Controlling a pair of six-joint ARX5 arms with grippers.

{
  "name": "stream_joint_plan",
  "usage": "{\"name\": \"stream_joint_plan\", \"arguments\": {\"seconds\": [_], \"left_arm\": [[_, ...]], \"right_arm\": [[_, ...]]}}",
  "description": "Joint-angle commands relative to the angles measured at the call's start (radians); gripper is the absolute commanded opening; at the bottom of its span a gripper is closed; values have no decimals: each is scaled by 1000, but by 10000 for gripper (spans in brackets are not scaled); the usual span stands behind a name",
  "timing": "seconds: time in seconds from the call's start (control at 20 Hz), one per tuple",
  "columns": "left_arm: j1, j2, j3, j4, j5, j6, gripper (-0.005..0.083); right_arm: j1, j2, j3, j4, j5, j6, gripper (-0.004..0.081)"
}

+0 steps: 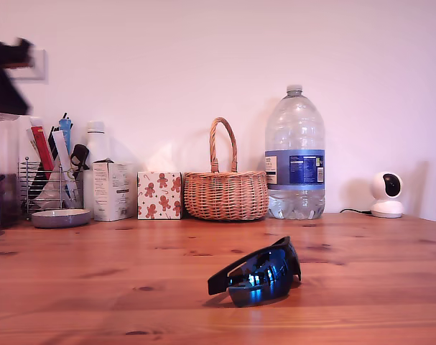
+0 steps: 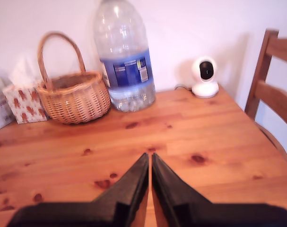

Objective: Pick up the sunglasses and close them, then place them back on the table

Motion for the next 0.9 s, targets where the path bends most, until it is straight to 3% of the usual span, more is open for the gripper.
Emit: {"name": "stream_joint_plan", "arguments": {"seconds": [0.0,0.45,0.85], "left_arm": [[13,-56,-65,8,5,-13,-19],[13,-454,-294,-57,4,-86,-19],[13,-635,-346,-240,4,-86,-19]], "right_arm": [[-2,5,-56,15,8,2,-11],[23,4,-105,88,6,-83,-11],[66,4,-144,52,54,-103,-11]]}}
